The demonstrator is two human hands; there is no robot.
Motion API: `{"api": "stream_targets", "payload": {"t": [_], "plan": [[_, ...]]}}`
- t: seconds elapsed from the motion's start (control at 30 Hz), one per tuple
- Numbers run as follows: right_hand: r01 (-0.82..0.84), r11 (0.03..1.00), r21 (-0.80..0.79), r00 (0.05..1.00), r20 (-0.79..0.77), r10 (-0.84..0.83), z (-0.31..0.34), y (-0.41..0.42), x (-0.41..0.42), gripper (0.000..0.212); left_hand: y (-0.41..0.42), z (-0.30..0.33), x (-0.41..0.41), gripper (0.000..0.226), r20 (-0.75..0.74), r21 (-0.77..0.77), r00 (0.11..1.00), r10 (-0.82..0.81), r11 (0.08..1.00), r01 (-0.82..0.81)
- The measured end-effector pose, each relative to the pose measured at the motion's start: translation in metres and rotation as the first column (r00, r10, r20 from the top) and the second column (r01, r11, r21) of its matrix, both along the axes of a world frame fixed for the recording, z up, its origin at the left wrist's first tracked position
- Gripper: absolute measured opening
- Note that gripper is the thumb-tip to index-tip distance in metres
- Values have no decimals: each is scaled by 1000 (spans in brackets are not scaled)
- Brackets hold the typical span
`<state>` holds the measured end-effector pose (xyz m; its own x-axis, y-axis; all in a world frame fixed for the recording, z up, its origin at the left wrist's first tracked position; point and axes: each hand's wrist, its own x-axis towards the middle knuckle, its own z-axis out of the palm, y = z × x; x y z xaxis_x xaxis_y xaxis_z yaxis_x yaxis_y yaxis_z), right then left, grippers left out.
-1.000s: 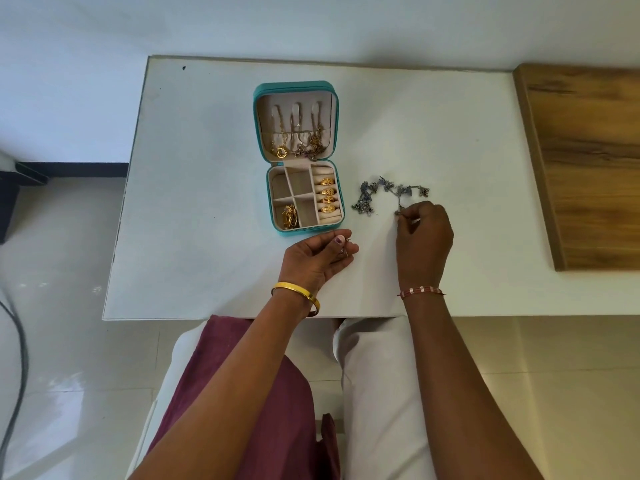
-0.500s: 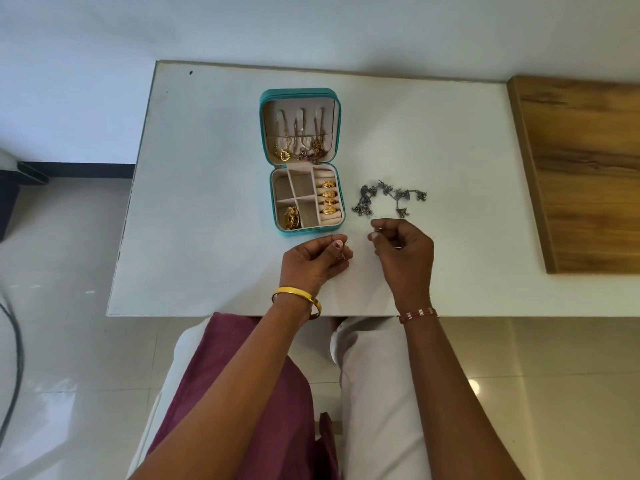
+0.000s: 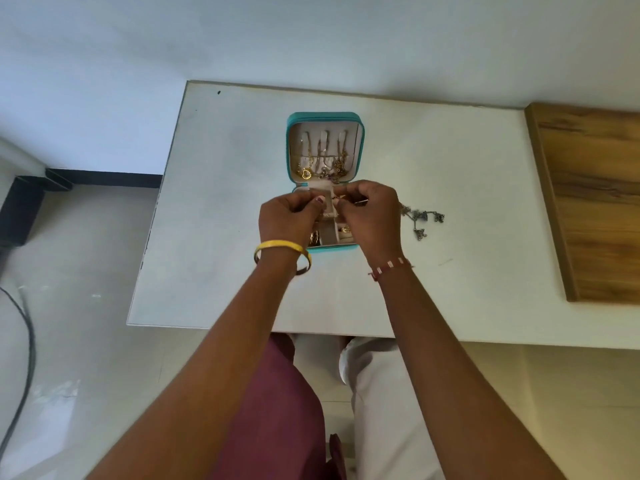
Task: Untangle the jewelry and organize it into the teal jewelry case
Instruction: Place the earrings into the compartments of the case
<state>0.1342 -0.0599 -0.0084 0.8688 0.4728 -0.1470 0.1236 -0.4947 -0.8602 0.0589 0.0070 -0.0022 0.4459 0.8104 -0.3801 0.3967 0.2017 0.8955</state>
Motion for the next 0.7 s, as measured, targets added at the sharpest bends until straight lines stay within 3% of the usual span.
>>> {"api": "stream_targets", "payload": {"t": [0.27, 0.53, 0.7], "plan": [[-112, 980, -164, 988, 91, 128, -7, 21, 16, 23, 33, -15, 21, 23, -204, 51, 960, -191, 977, 206], [-89, 988, -124, 992, 77, 99, 0, 10, 16, 24, 31, -10, 15, 22, -132, -7, 974, -184, 983, 184], [155, 987, 38, 988, -27, -154, -4, -30, 28, 21, 4, 8, 5, 20, 42, -83, 990, -138, 987, 141]]}}
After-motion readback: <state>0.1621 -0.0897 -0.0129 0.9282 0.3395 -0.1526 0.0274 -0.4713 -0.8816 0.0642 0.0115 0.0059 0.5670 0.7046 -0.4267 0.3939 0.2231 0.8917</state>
